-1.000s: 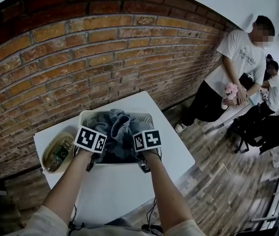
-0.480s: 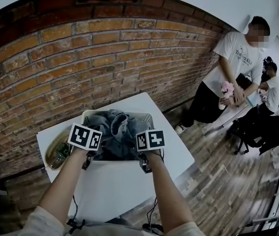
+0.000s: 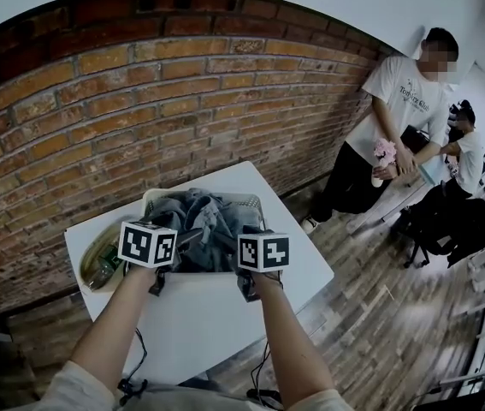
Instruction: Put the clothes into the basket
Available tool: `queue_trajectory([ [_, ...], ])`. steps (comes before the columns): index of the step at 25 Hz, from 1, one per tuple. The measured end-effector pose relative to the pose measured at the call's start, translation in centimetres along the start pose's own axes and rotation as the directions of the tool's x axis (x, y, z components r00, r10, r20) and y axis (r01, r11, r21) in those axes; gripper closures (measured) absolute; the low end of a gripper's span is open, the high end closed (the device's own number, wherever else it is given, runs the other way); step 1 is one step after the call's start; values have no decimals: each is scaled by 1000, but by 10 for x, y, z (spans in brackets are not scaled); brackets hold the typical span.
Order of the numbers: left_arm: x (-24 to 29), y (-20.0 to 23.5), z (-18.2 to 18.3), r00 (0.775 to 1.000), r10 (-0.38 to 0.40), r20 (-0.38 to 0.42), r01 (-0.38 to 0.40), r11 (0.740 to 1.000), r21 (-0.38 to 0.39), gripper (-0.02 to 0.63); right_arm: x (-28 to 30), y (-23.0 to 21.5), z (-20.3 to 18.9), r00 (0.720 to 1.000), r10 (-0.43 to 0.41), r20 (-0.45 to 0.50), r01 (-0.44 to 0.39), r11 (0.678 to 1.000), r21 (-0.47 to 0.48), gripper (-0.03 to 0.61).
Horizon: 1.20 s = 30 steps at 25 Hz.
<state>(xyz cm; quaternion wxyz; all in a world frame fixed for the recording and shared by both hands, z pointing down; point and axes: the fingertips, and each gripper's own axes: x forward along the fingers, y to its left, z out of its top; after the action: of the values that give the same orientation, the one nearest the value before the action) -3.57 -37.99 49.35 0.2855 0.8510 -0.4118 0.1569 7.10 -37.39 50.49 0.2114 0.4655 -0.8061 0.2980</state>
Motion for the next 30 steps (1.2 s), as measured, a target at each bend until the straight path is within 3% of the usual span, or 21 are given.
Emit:
queue_trajectory([
  [5, -7, -21, 8, 997, -55, 56, 51, 997, 65, 212, -9, 21, 13, 989, 48, 139, -41, 998, -52, 228],
  [6, -10, -22, 9, 996, -54, 70, 48, 995, 82, 247, -11, 24, 15, 985, 41, 165, -31, 997, -65, 253],
  [8, -17, -23, 13, 993, -47, 109, 36, 994, 100, 382, -18, 28, 18, 977, 22, 213, -2, 996, -95, 307],
  [12, -30, -29, 16, 986, -52, 161, 30, 991, 132, 412, -30, 36, 24, 958, -3, 288, 43, 990, -133, 390],
  [15, -40, -36, 22, 975, -51, 217, 18, 988, 152, 513, -40, 41, 30, 940, -25, 341, 86, 983, -165, 478],
  [20, -59, -52, 25, 959, -26, 281, -54, 960, 274, 597, -56, 59, 29, 912, -22, 410, 121, 968, -218, 571],
  [26, -97, -75, 24, 928, -12, 372, -116, 940, 321, 604, -86, 89, 24, 877, 5, 481, 149, 948, -283, 572],
  [30, -125, -93, 20, 910, 9, 414, -176, 914, 367, 604, -111, 107, 17, 852, 7, 523, 171, 942, -290, 572],
])
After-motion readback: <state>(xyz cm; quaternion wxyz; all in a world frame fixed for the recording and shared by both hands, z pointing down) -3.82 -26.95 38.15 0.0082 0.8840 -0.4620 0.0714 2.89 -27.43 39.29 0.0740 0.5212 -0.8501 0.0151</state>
